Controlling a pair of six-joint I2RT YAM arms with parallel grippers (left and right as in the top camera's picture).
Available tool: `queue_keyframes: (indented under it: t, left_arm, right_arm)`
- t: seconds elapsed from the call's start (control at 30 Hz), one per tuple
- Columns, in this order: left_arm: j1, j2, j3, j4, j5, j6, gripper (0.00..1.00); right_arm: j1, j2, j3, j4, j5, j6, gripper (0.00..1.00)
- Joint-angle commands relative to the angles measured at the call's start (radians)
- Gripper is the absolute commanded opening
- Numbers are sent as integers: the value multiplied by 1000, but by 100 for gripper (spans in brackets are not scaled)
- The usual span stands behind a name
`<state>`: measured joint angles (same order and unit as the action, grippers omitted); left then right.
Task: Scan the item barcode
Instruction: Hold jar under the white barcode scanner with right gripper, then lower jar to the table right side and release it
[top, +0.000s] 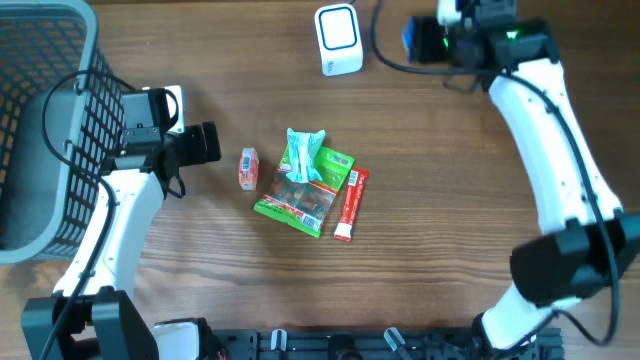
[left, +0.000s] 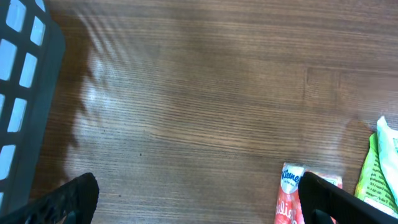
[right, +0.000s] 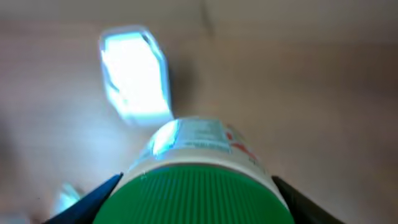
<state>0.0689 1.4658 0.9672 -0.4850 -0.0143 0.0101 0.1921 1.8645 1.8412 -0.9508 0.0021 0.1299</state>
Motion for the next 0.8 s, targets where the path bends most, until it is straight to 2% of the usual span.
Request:
queue_keyframes:
  t: [0.0,0.17,0.37,0.4,0.5,0.67,0.77]
  left_arm:
    - [5,-14,16,3,-6,5,100]
    - [5,-14,16,3,-6,5,100]
    - [5,-14,16,3,-6,5,100]
    - [5,-14,16,3,-6,5,100]
    - [5,-14,16,3,-6,5,100]
    - [5,-14,16,3,-6,5,100]
    - [5,-14,16,3,-6,5,100]
  right_arm:
    - [-74,112,-100,-100,61,1,27]
    - [-203,148,-289,-49,33,4,28]
    - [-298,148,-382,15,-98,-60,31]
    - [-298,148,-384,16,-98,-59,36]
    - [-298,148,-384,3,-91,-65,81]
    - [-298,127,-273,-107,-48,-78,95]
    - [-297,93,-142,-224,-49,-103,95]
